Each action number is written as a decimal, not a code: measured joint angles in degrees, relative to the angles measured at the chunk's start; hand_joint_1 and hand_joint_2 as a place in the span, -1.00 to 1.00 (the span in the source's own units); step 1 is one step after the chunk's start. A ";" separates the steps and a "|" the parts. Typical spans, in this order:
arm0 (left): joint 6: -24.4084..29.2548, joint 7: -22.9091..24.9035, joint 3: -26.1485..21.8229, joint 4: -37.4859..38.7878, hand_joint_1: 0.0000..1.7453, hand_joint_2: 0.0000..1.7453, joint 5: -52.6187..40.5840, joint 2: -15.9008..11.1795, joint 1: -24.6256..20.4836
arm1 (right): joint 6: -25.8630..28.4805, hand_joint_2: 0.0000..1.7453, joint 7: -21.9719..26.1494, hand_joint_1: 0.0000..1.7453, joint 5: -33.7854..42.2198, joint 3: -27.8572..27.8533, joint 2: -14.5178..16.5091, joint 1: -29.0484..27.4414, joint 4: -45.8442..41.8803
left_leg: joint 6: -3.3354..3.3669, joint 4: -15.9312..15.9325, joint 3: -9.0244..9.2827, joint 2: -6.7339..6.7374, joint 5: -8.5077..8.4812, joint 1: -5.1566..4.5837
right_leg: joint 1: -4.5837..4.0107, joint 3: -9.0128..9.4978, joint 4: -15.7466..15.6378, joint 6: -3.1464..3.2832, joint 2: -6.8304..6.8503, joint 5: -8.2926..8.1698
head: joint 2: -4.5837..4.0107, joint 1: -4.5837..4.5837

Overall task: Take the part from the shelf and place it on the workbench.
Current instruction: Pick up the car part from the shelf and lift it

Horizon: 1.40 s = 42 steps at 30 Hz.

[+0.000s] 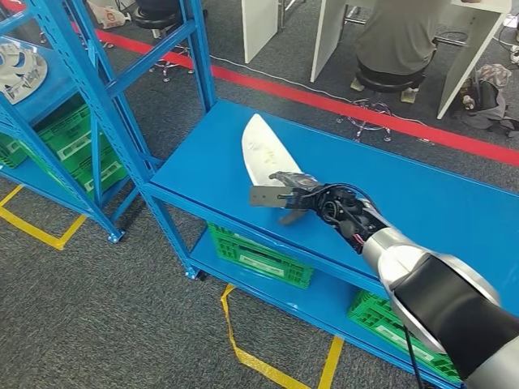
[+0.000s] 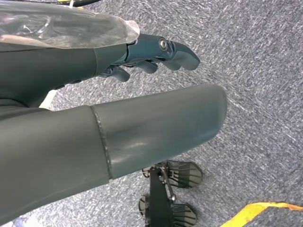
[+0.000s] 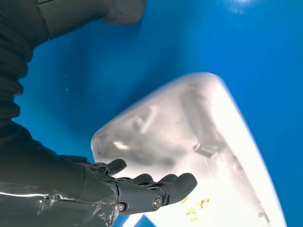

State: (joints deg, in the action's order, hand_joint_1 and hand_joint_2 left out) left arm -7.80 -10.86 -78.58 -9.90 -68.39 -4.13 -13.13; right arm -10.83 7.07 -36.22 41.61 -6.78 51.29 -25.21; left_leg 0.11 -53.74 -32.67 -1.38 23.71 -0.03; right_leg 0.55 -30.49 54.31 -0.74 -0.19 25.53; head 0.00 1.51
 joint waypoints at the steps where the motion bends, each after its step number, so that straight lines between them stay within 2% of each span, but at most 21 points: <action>1: 0.01 0.00 0.00 0.00 -1.00 -1.00 -0.02 0.01 -0.02 | 0.27 1.00 -0.09 -1.00 -0.14 0.05 0.05 0.17 0.19 | 0.00 0.00 0.00 0.00 0.00 0.00 | 0.00 0.00 0.00 0.00 0.00 0.00 | 0.00 0.00; 22: 0.06 0.11 0.00 0.00 -1.00 -1.00 -0.19 0.02 -0.33 | 2.10 1.00 -1.35 -1.00 -2.60 0.51 1.92 1.96 3.05 | 0.00 0.00 0.01 0.01 0.00 0.00 | 0.00 0.01 0.00 0.00 -0.01 0.00 | 0.00 0.00; 23: 0.06 0.11 0.00 0.00 -1.00 -1.00 -0.19 0.02 -0.33 | 2.11 1.00 -1.40 -0.57 -2.85 0.54 1.96 2.01 3.16 | 0.00 0.00 0.01 0.01 0.00 0.00 | 0.00 0.01 0.00 0.00 -0.01 0.00 | 0.00 0.00; 26: 0.06 0.11 0.00 0.00 -1.00 -1.00 -0.33 0.02 -0.36 | 2.08 1.00 -1.62 0.93 -3.29 0.60 2.03 2.18 3.52 | 0.00 0.00 0.01 0.01 0.00 0.00 | 0.00 0.01 0.00 0.00 -0.01 0.00 | 0.00 0.00; 27: 0.07 0.11 0.00 0.00 -1.00 -1.00 -0.42 0.02 -0.36 | 2.06 1.00 -1.70 1.00 -3.37 0.61 2.04 2.20 3.63 | 0.00 0.00 0.01 0.01 0.00 0.00 | 0.00 0.01 0.00 0.00 -0.01 0.00 | 0.00 0.00; 42: -0.05 0.16 0.00 0.00 -1.00 -1.00 -1.01 0.13 -0.75 | 2.12 1.00 -1.89 1.00 -4.98 0.54 2.05 2.72 4.50 | 0.00 0.00 0.14 0.04 0.00 0.01 | 0.00 0.10 -0.01 0.00 -0.04 0.00 | 0.00 0.01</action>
State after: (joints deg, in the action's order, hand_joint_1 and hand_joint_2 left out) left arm -7.85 -10.70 -78.58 -9.90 -69.40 -4.00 -13.88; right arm -8.71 5.18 -41.20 42.15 -4.72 54.01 -20.71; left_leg 0.11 -53.74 -32.53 -1.34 23.72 -0.02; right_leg 0.56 -30.39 54.30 -0.73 -0.23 25.53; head 0.00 1.51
